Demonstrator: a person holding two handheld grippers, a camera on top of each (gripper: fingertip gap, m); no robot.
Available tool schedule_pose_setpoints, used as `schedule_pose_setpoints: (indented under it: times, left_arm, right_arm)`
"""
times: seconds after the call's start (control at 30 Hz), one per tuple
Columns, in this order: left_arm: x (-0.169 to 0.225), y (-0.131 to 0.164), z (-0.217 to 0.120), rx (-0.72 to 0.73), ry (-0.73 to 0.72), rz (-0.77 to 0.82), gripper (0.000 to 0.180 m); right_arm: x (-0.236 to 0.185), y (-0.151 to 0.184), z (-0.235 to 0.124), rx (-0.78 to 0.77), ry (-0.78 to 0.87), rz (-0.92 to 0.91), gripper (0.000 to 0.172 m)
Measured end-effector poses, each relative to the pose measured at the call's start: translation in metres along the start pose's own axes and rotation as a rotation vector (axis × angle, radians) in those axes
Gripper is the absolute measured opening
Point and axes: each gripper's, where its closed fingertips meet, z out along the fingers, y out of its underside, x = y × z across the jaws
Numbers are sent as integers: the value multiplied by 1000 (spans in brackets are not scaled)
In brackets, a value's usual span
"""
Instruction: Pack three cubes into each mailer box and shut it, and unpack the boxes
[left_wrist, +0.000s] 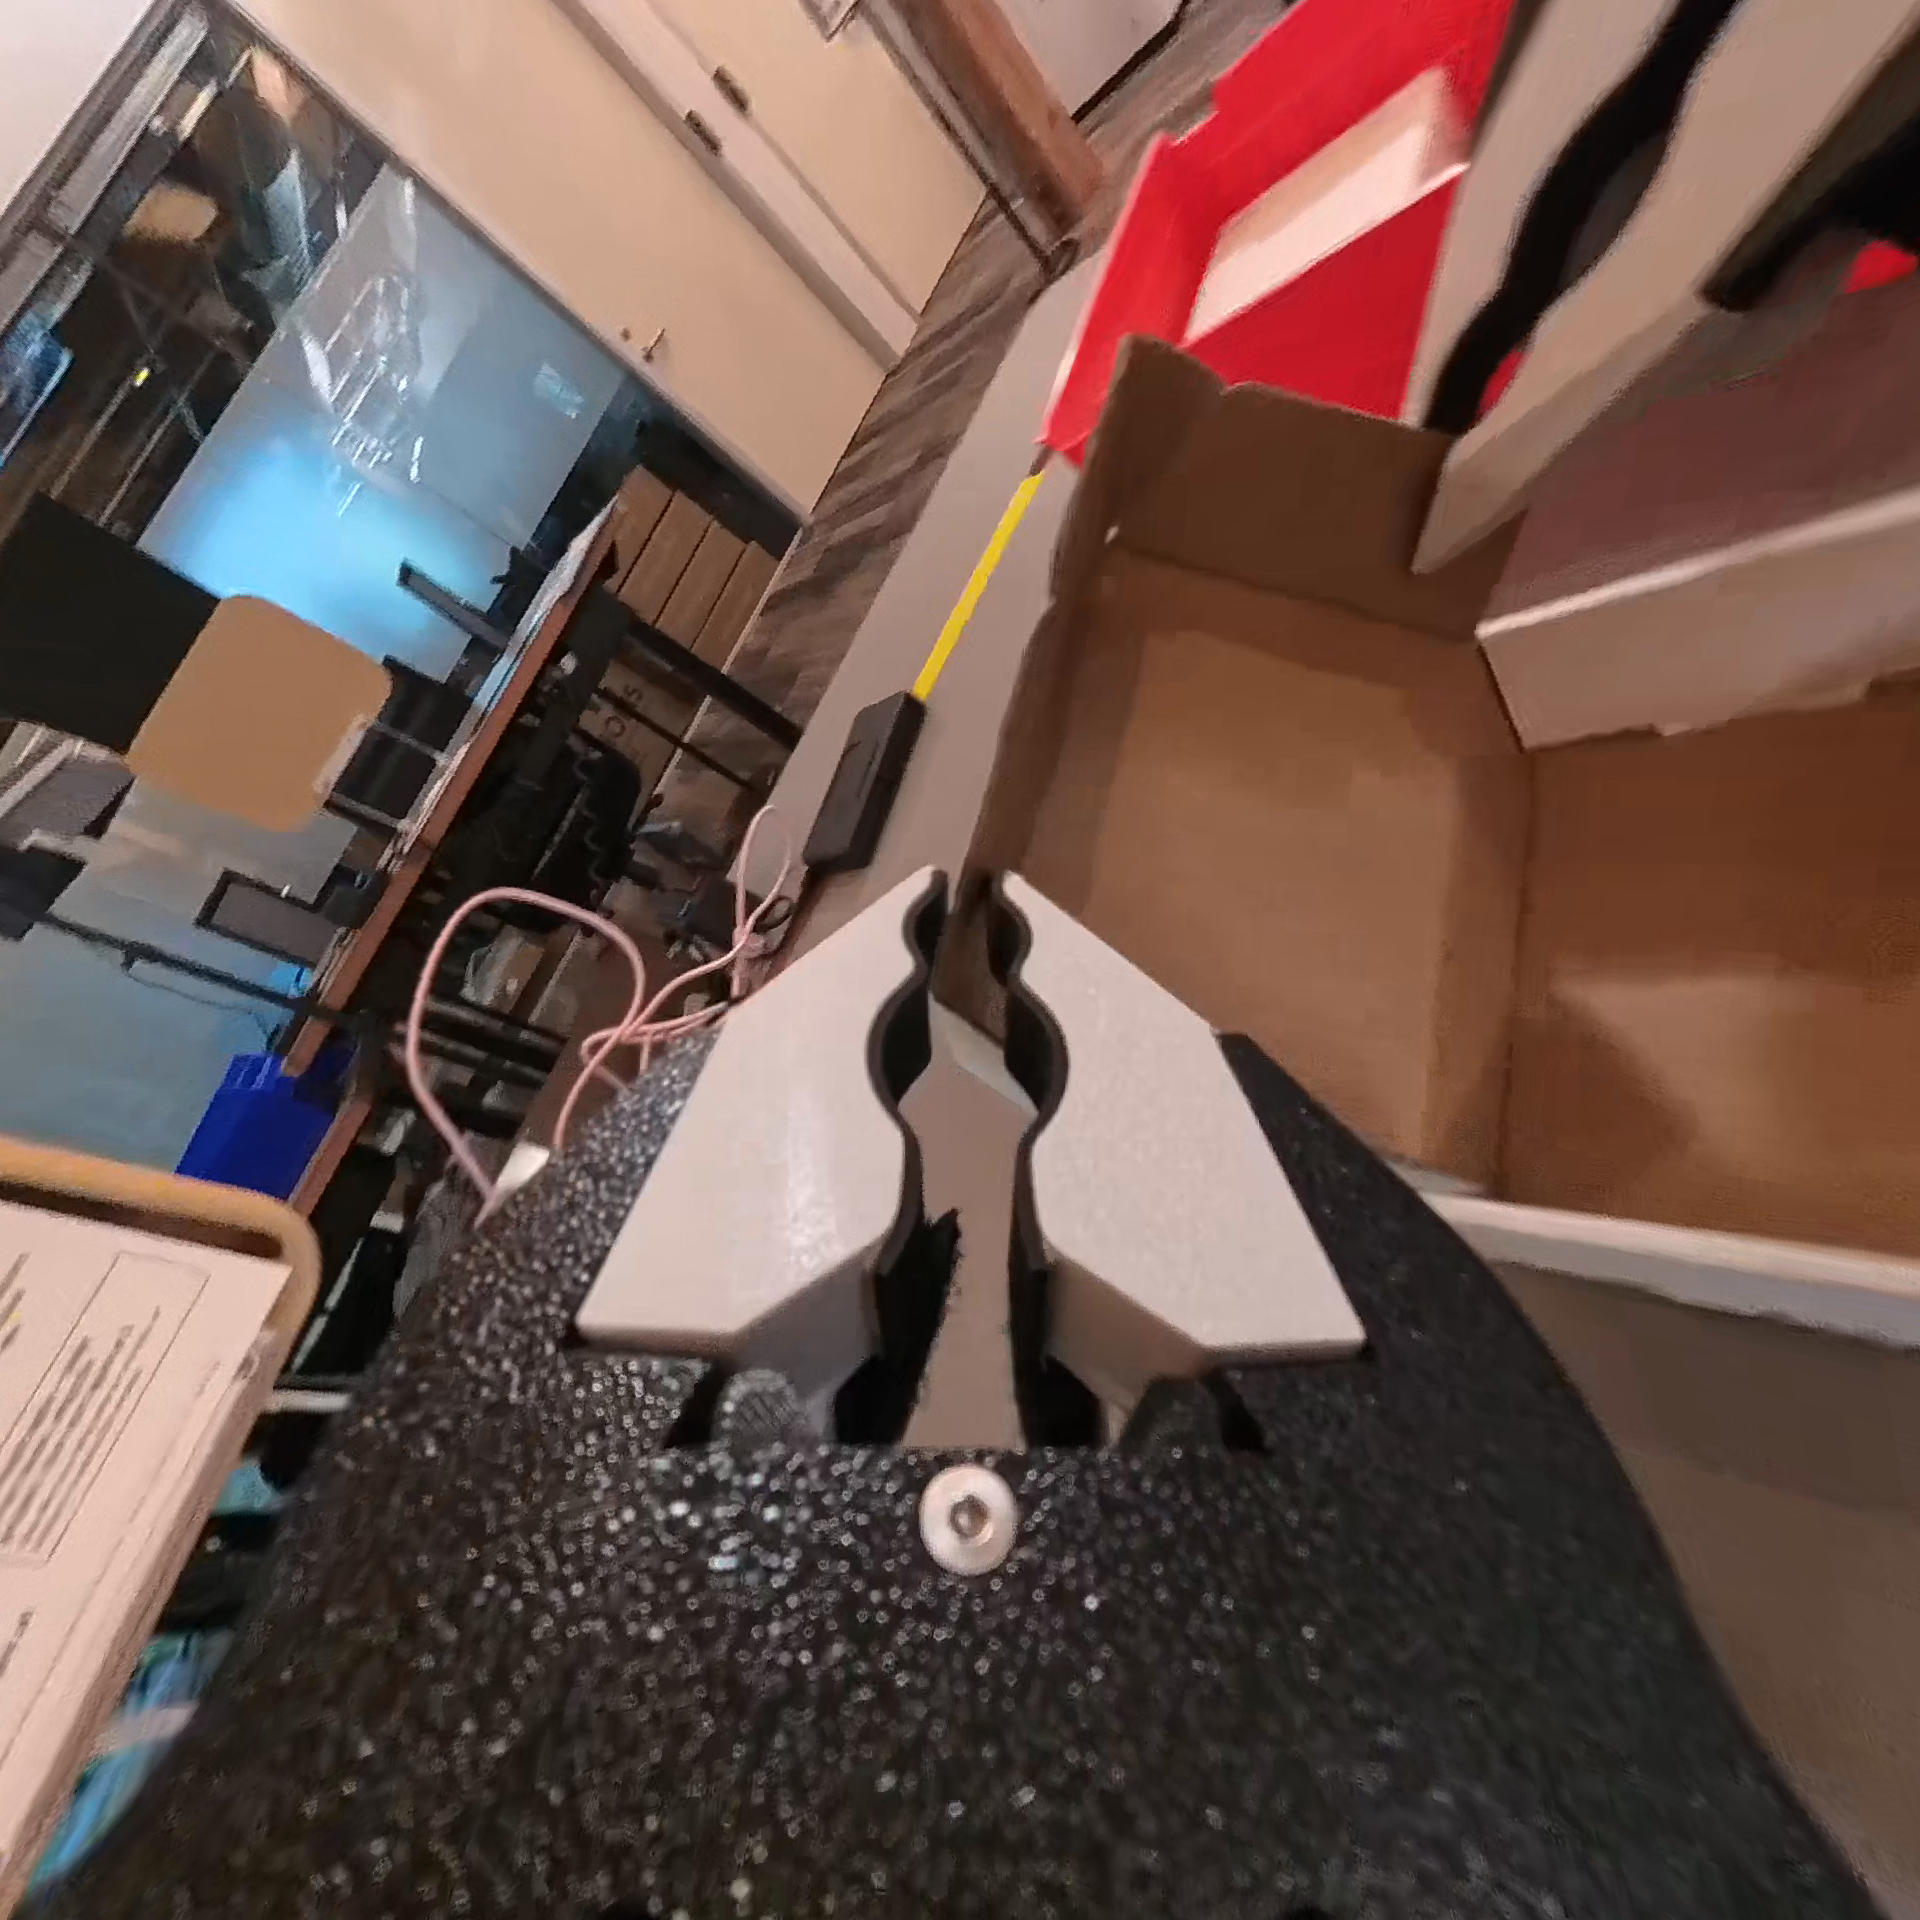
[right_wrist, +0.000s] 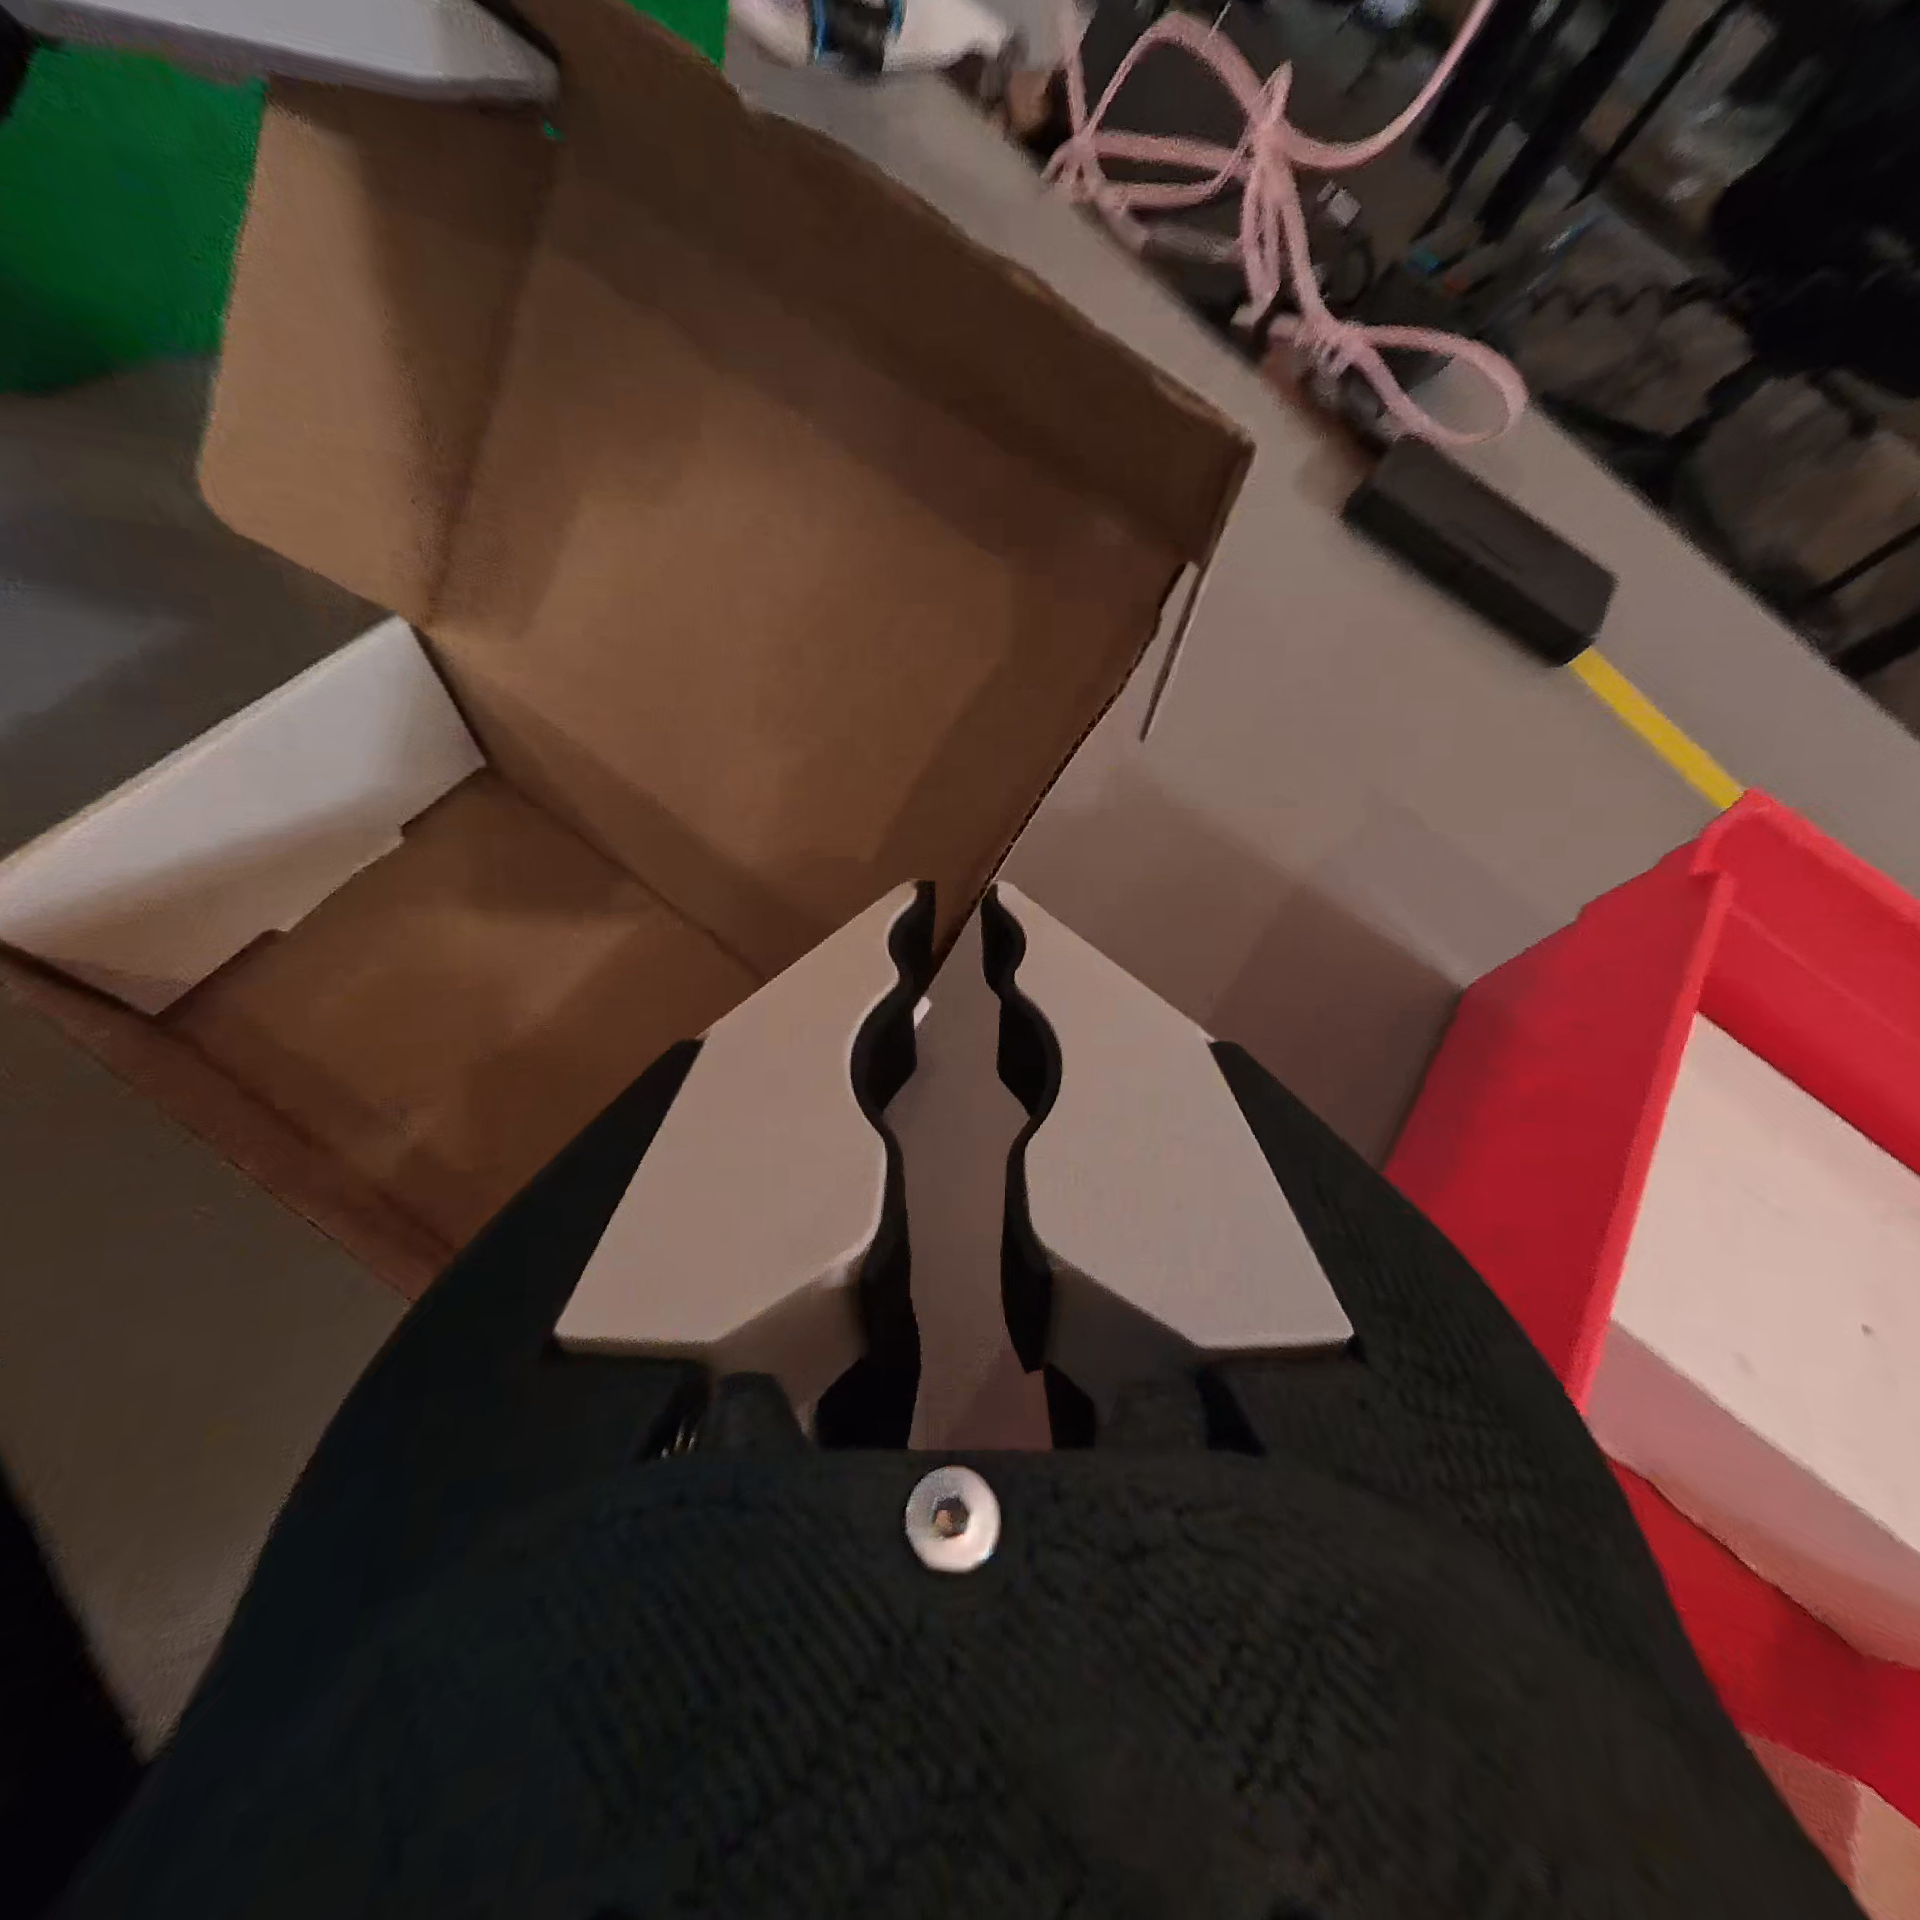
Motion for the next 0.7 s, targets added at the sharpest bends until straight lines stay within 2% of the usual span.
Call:
schedule_pose_setpoints:
  times: [0.03,0.17,0.2,0.3,0.37,0.4,0.5,0.53,0.7]
  left_arm:
    - [-8,2,1,-9,-23,-24,6]
    - [-35,13,-1,-42,-151,-149,14]
    - [-38,16,-4,-33,-172,-206,25]
    - [-41,29,-22,-21,-201,-416,88]
    - [-27,37,-40,-23,-133,-581,119]
    - [-21,38,-51,3,-111,-665,115]
    - [4,28,-78,134,25,-872,72]
    - [13,28,-79,146,69,-917,66]
    - [39,52,-59,28,122,-948,57]
  right_arm:
    - [2,-6,5,48,33,5,7]
    - [3,-23,24,178,141,-7,6]
    - [1,-24,28,196,150,-14,6]
    - [-2,-22,35,209,159,-16,5]
    - [-1,-21,35,233,156,4,4]
    - [-1,-20,34,242,150,17,4]
    - [-3,-17,31,262,136,32,4]
    - [-4,-16,31,264,131,31,4]
    - [-14,-12,27,256,73,34,9]
